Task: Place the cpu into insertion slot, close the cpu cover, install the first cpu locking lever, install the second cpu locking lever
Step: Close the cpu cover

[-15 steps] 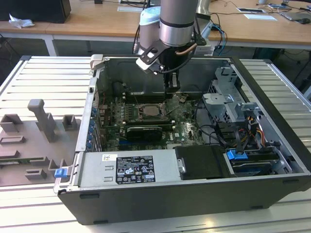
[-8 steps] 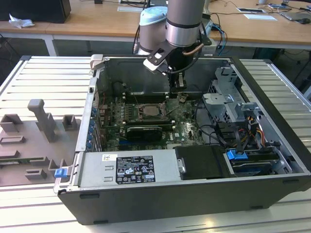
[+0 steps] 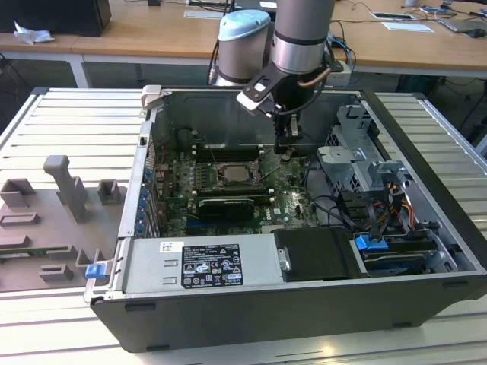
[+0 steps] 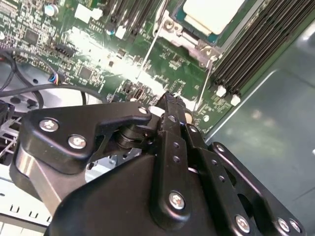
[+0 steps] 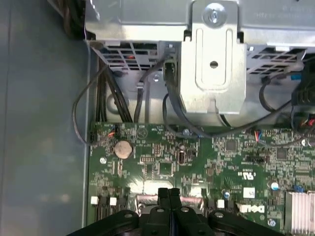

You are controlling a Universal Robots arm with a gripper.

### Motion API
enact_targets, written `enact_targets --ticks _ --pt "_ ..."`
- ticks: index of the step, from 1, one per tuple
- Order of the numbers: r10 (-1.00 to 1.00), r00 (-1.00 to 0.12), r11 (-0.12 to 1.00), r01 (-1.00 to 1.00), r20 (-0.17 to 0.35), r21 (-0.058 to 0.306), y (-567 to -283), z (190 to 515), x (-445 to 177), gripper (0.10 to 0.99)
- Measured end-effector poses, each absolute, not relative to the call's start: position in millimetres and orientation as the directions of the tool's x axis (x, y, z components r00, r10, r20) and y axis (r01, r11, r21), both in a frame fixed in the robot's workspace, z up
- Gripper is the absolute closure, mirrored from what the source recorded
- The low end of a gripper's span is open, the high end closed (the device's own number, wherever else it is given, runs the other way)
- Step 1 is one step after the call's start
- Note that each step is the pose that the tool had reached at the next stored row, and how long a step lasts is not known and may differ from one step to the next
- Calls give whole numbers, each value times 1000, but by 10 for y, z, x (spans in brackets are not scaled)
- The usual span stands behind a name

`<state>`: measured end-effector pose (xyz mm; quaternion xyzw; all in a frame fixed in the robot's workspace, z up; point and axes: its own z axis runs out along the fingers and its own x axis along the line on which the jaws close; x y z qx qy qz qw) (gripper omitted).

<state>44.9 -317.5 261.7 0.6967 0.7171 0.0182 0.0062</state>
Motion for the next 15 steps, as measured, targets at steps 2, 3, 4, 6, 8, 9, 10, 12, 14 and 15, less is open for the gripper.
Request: enact_targets --ticks 2,3,4,6,8,9,10,12,14,15 --pt "999 -29 28 999 16 35 -3172 2613 493 980" --pt "999 -29 28 999 16 35 -3172 2610 515 980" --pt "999 -29 29 999 16 35 -3171 2607 526 980" --pt "999 -29 29 999 15 35 -3169 2602 553 980" --pt "999 -29 28 999 15 35 -3167 2594 572 980" --pt "999 -29 28 999 15 35 -3167 2587 585 980" --pt "999 -29 28 999 15 35 -3167 2571 601 980" --pt "999 -29 29 999 15 35 -3166 2549 614 980" --pt "999 -29 28 999 15 35 -3165 2522 620 980" --pt "999 -29 28 999 15 34 -3165 2502 619 980"
